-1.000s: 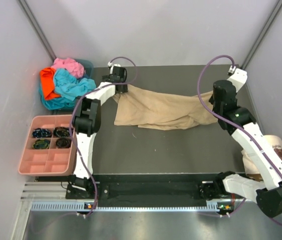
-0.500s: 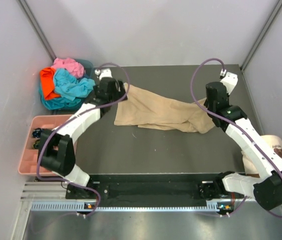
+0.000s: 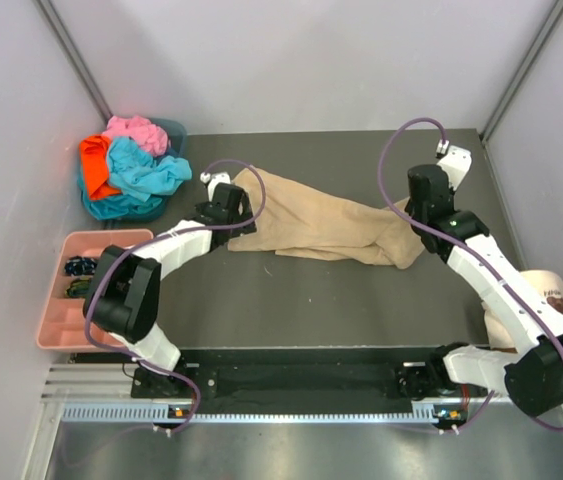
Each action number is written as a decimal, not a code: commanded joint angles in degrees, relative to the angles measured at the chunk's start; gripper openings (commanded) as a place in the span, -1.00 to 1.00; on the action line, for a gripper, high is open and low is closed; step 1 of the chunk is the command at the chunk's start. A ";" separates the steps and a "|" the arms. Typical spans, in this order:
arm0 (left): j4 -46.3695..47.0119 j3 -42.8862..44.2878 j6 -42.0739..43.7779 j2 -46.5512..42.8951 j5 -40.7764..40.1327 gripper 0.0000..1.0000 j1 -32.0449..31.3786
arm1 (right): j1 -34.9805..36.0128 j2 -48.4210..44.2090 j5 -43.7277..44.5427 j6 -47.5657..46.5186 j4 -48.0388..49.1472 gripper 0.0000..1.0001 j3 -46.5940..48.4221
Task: Fold and stack the t-shirts
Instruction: Flatten out the tshirt
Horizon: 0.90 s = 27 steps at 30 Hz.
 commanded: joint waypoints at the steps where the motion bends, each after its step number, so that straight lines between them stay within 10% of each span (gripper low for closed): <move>1: -0.06 1.19 -1.20 0.79 -2.70 0.76 0.07 | -0.54 0.15 1.33 0.22 2.05 -1.00 0.88; 27: 2.74 -7.77 -6.12 -0.88 1.17 0.12 -0.02 | -0.45 0.50 0.45 0.05 2.40 -1.00 0.88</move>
